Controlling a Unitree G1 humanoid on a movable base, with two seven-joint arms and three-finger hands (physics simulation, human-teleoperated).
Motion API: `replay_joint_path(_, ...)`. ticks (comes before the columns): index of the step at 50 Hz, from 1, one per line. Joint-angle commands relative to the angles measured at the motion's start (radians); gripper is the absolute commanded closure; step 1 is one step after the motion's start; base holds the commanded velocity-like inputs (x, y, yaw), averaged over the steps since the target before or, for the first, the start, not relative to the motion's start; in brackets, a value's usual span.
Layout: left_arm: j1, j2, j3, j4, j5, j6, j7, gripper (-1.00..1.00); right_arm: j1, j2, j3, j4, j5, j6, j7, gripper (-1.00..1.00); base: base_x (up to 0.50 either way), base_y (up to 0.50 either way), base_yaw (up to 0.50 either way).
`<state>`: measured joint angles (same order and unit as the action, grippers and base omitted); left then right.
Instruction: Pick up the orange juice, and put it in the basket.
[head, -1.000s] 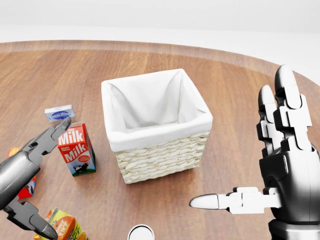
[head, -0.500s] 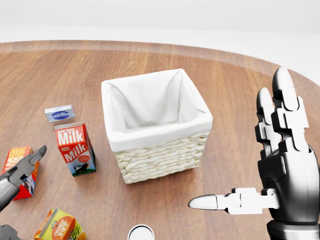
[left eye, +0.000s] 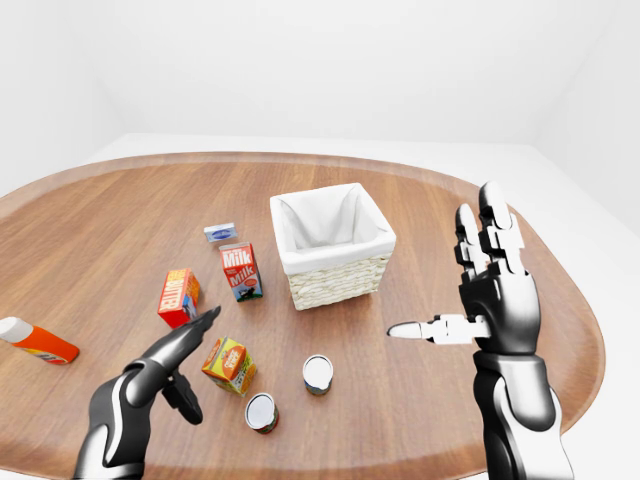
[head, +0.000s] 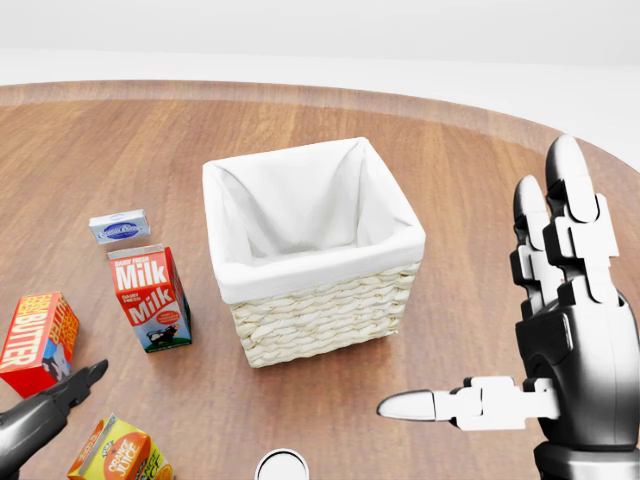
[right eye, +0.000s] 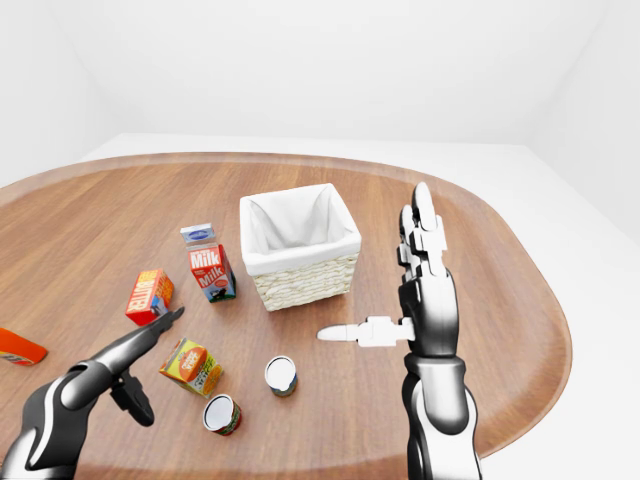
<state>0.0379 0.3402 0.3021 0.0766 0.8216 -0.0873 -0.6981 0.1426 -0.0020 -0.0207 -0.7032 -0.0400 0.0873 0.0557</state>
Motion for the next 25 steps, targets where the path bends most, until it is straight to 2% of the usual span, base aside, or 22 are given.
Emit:
replay_joint_path(1,-0.052,0.022,-0.062,0.121,0.114,0.000,0.015,-1.00,0.007,0.001,0.002,-0.005,0.003,0.000,0.002,-1.00,0.00,0.00,0.00)
replay_joint_path(5,-0.069,0.021,-0.087,0.142,0.119,0.000,0.043,-1.00,0.007,0.000,0.003,-0.002,0.002,0.000,0.002,-1.00,0.00,0.00,0.00)
replay_joint_path(11,-0.088,0.028,-0.100,0.137,0.111,0.000,0.046,-1.00,0.010,0.000,0.005,-0.001,0.001,0.000,0.003,-1.00,0.00,0.00,0.00)
replay_joint_path(16,-0.095,0.026,-0.098,0.102,0.076,0.000,0.008,-1.00,0.017,0.001,0.010,-0.006,0.000,0.000,0.005,-1.00,0.00,0.00,0.00)
replay_joint_path(25,-0.109,0.022,-0.118,0.135,0.117,0.000,0.048,-1.00,0.017,0.000,0.008,-0.008,0.004,0.000,0.008,-1.00,0.00,0.00,0.00)
